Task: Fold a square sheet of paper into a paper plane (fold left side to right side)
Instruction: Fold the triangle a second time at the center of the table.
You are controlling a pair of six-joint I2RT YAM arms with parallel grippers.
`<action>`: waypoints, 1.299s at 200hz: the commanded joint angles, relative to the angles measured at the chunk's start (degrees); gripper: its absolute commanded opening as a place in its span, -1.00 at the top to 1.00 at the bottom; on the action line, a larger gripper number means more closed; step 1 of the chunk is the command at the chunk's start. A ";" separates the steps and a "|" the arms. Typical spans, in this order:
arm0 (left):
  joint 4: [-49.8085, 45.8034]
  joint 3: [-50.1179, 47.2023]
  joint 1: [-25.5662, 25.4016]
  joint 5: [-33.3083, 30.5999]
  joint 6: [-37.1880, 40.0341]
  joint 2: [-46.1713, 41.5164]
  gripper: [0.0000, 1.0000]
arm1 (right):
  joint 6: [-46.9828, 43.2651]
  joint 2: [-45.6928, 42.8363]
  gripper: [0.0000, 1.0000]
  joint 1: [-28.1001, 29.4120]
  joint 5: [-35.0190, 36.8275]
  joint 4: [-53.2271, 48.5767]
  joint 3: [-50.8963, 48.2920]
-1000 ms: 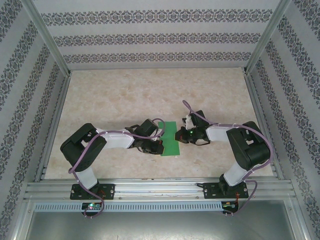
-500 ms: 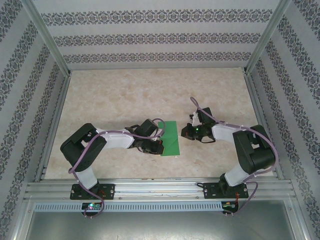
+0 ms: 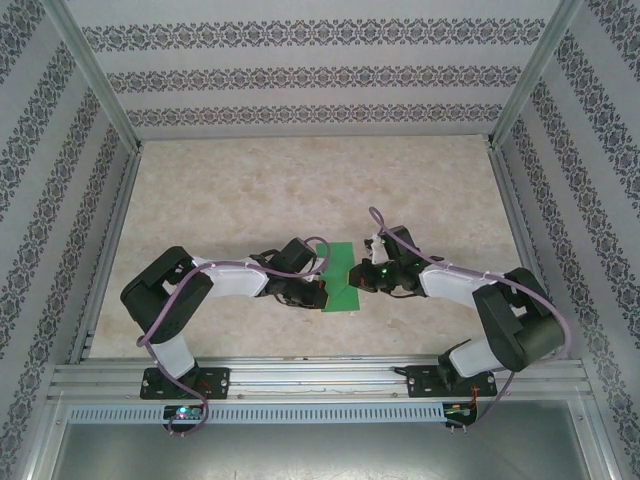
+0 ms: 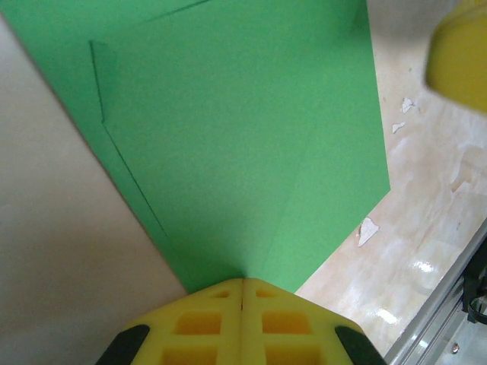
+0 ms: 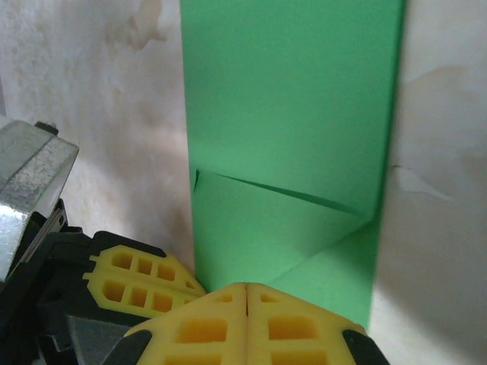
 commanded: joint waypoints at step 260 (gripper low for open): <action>-5.05 7.62 -0.48 2.93 -0.75 0.44 1.00 | 0.07 12.17 1.00 1.00 3.43 0.20 1.20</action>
